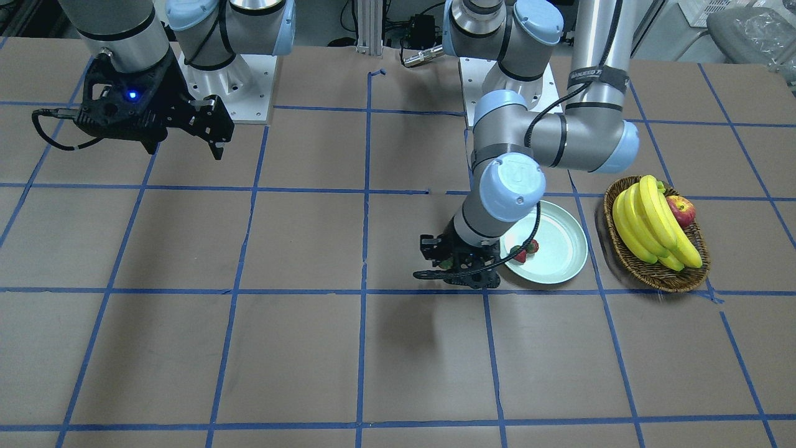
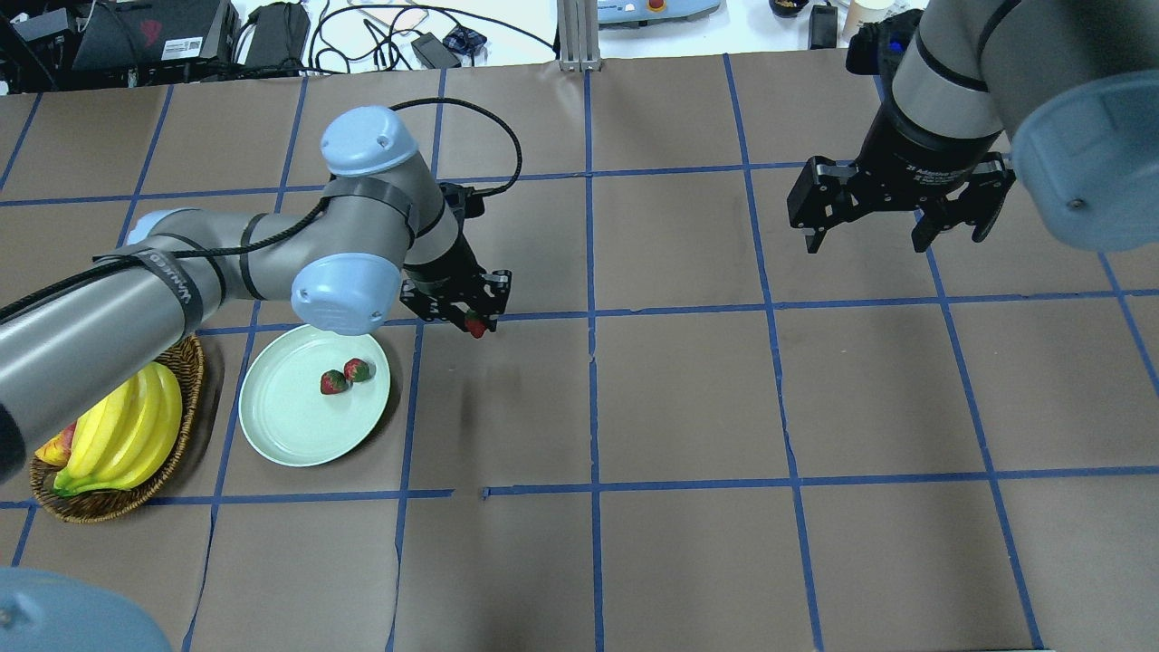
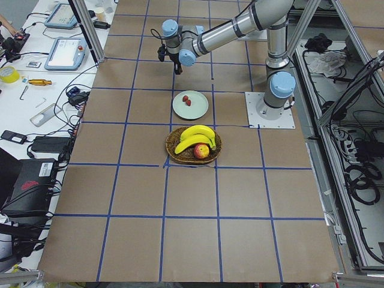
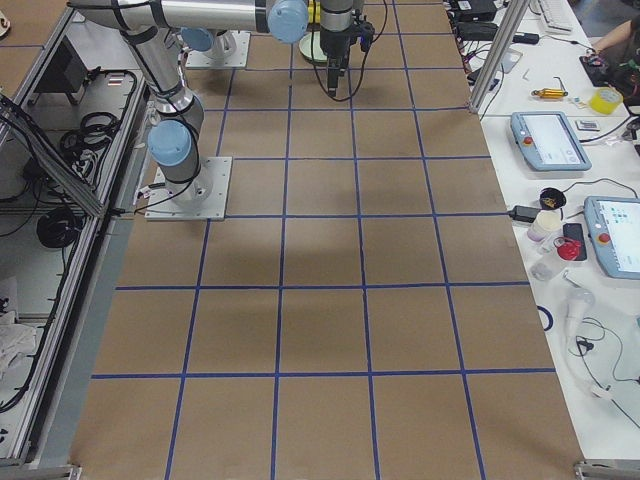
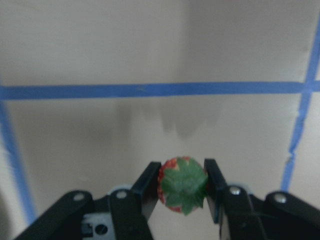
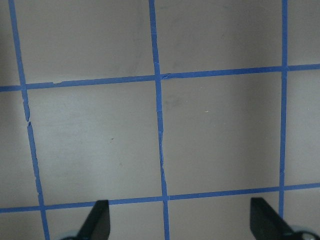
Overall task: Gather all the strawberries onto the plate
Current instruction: 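Lower the strawberry onto the plate and open the left gripper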
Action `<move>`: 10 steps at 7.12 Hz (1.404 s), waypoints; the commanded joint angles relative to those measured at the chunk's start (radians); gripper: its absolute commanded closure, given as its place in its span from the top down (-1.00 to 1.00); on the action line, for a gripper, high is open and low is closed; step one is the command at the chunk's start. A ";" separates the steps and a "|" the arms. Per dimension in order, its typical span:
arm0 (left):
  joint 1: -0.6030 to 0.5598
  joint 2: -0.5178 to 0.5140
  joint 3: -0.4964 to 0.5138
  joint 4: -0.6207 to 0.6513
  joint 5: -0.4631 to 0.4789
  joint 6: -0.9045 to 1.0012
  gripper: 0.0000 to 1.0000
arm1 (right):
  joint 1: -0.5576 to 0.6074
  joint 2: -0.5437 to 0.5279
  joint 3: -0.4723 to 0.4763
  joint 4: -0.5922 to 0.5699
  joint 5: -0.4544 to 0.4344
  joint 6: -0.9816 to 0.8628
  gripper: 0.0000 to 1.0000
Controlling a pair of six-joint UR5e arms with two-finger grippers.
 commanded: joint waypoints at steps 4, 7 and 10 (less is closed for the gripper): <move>0.276 0.083 -0.155 -0.016 0.193 0.535 -0.92 | 0.000 0.000 0.000 0.000 0.000 0.003 1.00; 0.267 0.093 -0.152 -0.004 0.203 0.510 1.00 | 0.000 0.000 0.002 0.000 0.000 0.006 1.00; 0.199 0.199 -0.042 -0.100 0.192 0.465 1.00 | 0.000 0.000 0.002 0.000 0.000 0.006 1.00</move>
